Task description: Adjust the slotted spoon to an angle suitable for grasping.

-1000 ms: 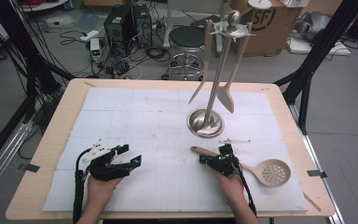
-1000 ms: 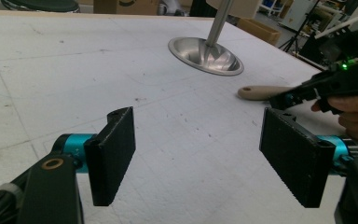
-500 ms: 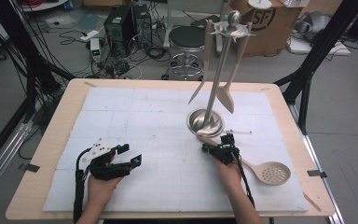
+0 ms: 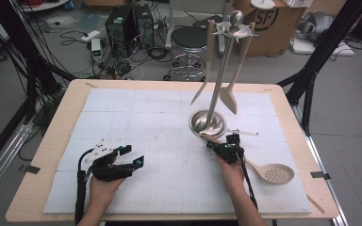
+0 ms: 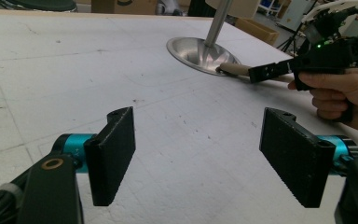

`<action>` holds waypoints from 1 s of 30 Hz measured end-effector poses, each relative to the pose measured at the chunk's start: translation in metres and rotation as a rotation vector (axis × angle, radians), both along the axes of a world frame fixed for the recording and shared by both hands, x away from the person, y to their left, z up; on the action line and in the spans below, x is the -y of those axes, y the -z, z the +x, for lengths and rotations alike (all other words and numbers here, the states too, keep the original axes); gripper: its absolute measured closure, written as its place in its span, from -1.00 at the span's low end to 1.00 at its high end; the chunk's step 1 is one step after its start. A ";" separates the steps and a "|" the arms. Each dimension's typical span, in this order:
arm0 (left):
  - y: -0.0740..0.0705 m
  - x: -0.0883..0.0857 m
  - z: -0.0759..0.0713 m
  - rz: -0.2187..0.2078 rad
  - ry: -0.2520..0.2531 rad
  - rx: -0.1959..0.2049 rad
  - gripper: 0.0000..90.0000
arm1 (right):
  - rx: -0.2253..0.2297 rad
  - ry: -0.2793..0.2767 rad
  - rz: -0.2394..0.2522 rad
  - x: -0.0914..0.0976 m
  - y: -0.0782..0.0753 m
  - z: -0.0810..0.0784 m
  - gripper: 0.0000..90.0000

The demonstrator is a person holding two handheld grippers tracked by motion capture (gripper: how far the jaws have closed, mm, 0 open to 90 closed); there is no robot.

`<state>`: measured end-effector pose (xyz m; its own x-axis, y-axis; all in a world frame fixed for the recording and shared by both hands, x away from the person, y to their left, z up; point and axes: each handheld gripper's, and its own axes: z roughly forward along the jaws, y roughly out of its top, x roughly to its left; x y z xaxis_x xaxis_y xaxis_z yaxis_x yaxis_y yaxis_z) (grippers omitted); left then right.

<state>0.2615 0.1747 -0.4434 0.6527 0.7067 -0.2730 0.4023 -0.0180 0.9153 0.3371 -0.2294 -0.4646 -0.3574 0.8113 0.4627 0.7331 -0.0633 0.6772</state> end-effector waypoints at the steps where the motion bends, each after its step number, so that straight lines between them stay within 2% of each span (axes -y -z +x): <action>1: 0.000 0.000 0.000 0.001 0.002 0.000 -0.39 | -0.010 -0.007 -0.006 -0.001 0.001 0.000 1.00; 10: 0.001 -0.001 0.000 0.000 0.000 -0.002 -0.39 | -0.002 -0.009 0.008 0.004 -0.003 -0.001 1.00; 13: 0.001 -0.001 0.000 0.000 0.000 -0.001 -0.39 | -0.025 -0.019 0.029 0.008 -0.003 -0.001 1.00; 18: 0.000 0.001 0.000 0.004 0.004 -0.001 -0.39 | -0.060 -0.052 -0.020 0.000 0.001 -0.003 1.00; 23: 0.001 0.002 0.001 0.003 0.005 -0.004 -0.39 | -0.045 -0.042 -0.054 -0.003 0.001 -0.002 1.00; 25: 0.001 0.002 0.000 0.005 0.007 -0.004 -0.39 | -0.047 -0.032 -0.029 0.000 0.002 0.000 1.00; 28: 0.001 0.003 0.001 0.003 0.006 -0.005 -0.39 | -0.009 -0.022 -0.068 -0.003 0.000 0.000 1.00; 30: 0.001 0.003 0.001 0.005 0.008 -0.004 -0.39 | 0.001 -0.018 -0.084 -0.006 0.000 0.001 1.00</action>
<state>0.2626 0.1716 -0.4446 0.6576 0.7026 -0.2719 0.4059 -0.0263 0.9135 0.3379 -0.2234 -0.4645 -0.3727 0.8407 0.3928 0.7331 0.0073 0.6801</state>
